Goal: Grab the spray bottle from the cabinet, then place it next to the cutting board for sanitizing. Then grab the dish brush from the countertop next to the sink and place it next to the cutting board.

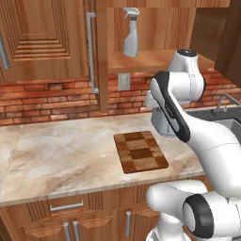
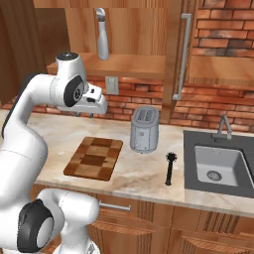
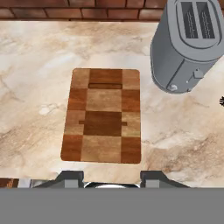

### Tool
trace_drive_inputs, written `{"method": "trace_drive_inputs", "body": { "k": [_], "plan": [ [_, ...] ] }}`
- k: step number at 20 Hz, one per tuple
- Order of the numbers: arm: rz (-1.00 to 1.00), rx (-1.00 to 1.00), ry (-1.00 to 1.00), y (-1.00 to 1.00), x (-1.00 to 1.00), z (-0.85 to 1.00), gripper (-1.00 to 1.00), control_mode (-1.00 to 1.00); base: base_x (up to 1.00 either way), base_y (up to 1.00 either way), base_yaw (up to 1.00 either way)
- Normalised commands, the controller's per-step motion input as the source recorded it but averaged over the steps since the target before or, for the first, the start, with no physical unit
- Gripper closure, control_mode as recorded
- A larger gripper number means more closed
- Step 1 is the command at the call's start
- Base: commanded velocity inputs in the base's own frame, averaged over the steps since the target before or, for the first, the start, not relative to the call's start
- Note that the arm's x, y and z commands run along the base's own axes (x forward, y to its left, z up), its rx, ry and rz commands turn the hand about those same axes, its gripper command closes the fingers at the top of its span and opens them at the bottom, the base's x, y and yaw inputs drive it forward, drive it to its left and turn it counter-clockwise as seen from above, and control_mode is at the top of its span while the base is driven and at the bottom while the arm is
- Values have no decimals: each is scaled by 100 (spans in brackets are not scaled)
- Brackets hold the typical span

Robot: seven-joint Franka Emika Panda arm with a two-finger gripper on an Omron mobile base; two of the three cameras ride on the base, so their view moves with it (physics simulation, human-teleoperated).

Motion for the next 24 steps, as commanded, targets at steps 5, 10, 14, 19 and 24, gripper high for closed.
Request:
{"method": "trace_drive_inputs", "body": {
  "k": [5, 10, 14, 19, 24],
  "plan": [
    [0, 0, -10, 0, -44, 0, -100, -100, 0, 0, 0],
    [0, 0, -18, 0, -72, 9, -100, -100, 0, 0, 0],
    [3, 0, -41, 0, -59, 55, -100, -100, 0, 0, 0],
    [5, 0, -48, 0, -51, 72, -100, -100, 0, 0, 0],
    [5, 0, -44, 0, -34, 75, -100, -100, 0, 0, 0]
  ]
}}
